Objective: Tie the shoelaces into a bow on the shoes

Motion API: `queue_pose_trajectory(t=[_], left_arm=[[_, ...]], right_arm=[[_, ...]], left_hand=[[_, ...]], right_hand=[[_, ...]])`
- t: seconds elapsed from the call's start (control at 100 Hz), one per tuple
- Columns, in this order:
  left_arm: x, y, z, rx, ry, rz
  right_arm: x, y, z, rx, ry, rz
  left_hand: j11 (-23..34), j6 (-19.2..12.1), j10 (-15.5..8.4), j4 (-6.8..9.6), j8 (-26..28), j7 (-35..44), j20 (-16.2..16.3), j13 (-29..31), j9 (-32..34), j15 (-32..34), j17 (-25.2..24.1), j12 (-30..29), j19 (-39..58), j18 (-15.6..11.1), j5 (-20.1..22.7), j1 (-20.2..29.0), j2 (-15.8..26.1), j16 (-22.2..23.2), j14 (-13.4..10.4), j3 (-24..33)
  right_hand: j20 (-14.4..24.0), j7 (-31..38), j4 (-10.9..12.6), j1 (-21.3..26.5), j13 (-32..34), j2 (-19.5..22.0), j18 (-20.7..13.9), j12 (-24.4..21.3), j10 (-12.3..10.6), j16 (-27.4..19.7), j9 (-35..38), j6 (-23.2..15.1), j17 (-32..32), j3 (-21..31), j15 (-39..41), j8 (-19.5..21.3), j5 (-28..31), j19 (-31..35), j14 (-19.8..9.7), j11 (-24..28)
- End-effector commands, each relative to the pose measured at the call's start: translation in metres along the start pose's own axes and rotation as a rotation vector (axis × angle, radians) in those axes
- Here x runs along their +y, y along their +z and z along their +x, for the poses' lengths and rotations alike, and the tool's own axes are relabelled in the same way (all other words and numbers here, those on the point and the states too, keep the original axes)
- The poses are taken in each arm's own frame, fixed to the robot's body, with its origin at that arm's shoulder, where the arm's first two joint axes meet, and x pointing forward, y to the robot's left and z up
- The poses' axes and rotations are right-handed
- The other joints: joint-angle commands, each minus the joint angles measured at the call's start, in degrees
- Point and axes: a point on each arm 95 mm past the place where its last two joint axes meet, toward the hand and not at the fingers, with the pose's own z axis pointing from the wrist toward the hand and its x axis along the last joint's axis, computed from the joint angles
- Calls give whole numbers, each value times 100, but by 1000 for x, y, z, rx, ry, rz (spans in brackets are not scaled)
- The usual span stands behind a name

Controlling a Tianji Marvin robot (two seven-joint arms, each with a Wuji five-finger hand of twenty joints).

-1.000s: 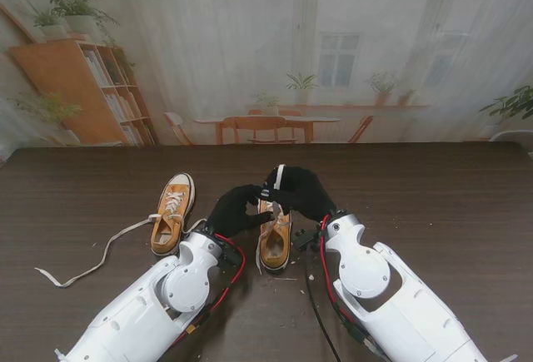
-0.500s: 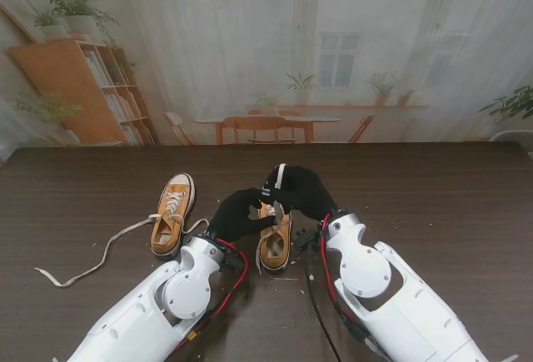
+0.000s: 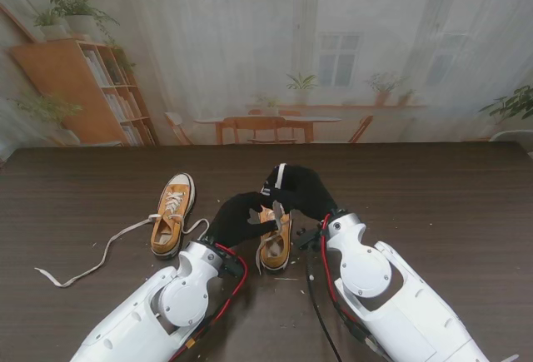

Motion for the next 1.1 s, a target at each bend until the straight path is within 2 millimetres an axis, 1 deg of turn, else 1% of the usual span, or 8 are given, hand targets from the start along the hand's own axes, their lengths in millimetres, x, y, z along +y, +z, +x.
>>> queue_pose_trajectory(t=[0.0,0.39,0.46,0.58,0.73,0.91,0.96,1.09], left_arm=[[0,-1,1,1,6,-16],[9,-1,4,16,-24,-64],[11,-1,5,18,-39,-70],[14,-2,6,20,-71,-82],[15,-1,8,9,-99,-71],[11,-2,7,0,-151,-77],[10,-2,9,-8,-204,-94],[7,-4,7,-21,-239,-127]], right_arm=[[-1,0,2,6,1,11],[-4,0,3,10,3,15],[-4,-1,4,10,3,16],[-4,-1,3,9,2,20],[-5,-2,3,6,5,23],[-5,-3,2,2,7,27],[-5,-3,2,1,8,26],[-6,-3,2,-2,9,29]], left_hand=[[82,-647,-139,-102,4,60,36,125,92,71,27,-6,136,-121,164,211,-103,-30,-95,-137],[62,-600,-132,-37,-240,-199,36,119,134,59,28,-12,137,-121,347,288,106,-35,-95,-248],[61,-713,-134,-19,-289,-211,36,116,143,49,28,-10,137,-121,406,424,178,-36,-98,-362],[42,-895,-156,207,-480,-26,25,104,153,27,8,-13,118,-134,450,1039,473,-32,-103,-986],[93,-1152,-158,255,-341,567,40,139,211,55,37,14,155,-134,598,1406,609,-22,-107,-1142],[144,-1176,-180,251,-5,1462,40,53,62,44,11,75,158,-231,118,1555,811,-35,-165,-1250],[44,-1034,-131,264,137,1598,32,-83,-18,13,-129,519,137,-237,-92,1860,964,-16,-125,-1355],[-135,-1037,-123,283,495,1744,2,-298,-207,-56,-295,823,79,-329,-471,2254,1288,16,-147,-1653]], right_hand=[[55,122,139,264,132,59,-107,-7,-124,-18,-14,-357,4,10,66,163,5,162,14,59],[49,123,140,260,132,76,-109,-1,-127,-18,-18,-361,7,4,62,168,0,159,7,66],[49,124,140,265,130,73,-109,-1,-118,-16,-23,-349,7,2,65,168,1,159,15,67],[48,123,140,264,129,84,-109,0,-126,-14,-24,-349,7,-2,69,167,-1,159,2,68],[48,124,141,266,125,89,-109,1,-126,-13,-23,-352,7,-12,70,172,-7,160,6,70],[47,124,143,270,120,92,-109,2,-117,-11,-17,-341,7,-12,70,174,-11,160,15,73],[47,125,143,266,122,89,-109,2,-130,-10,-19,-341,7,-13,73,174,-8,160,10,73],[47,123,142,264,123,100,-109,3,-128,-10,-22,-342,7,-18,74,174,-11,160,16,75]])
